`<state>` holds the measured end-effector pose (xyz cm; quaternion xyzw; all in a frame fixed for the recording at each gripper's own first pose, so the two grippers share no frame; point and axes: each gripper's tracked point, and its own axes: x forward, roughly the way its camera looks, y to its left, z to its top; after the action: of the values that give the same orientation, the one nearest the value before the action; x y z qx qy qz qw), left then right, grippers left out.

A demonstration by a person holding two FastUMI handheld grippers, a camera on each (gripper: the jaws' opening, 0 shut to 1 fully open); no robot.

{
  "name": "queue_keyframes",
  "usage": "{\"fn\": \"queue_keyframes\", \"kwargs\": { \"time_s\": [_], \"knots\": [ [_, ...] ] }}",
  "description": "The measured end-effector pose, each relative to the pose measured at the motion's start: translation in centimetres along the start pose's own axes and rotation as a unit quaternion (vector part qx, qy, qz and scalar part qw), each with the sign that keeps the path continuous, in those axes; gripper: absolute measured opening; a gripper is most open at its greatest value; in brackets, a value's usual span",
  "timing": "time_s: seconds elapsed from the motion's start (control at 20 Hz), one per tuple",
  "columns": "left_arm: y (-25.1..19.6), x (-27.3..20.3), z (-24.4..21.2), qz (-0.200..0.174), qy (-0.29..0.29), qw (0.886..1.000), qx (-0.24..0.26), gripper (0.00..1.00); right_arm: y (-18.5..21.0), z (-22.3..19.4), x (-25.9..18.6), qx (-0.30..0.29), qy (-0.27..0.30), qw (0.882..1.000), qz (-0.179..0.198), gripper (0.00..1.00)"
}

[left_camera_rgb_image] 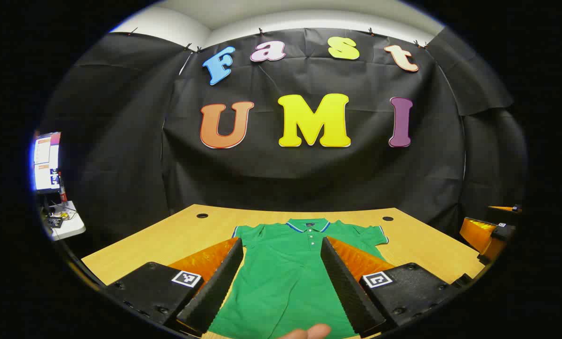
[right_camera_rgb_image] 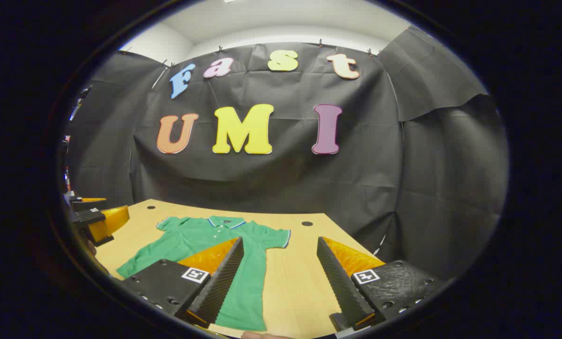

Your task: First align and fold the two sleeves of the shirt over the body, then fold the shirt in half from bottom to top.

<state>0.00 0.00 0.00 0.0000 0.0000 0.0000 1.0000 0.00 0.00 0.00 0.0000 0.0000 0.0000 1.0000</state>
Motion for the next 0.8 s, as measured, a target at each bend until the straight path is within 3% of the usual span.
{"fn": "queue_keyframes", "kwargs": {
  "time_s": [0.8],
  "knots": [
    [-0.1,1.1,-1.2,0.006,0.012,1.000,0.019,1.00,-0.4,-3.0,1.7,0.006,0.017,1.000,0.012,0.96]
  ]
}}
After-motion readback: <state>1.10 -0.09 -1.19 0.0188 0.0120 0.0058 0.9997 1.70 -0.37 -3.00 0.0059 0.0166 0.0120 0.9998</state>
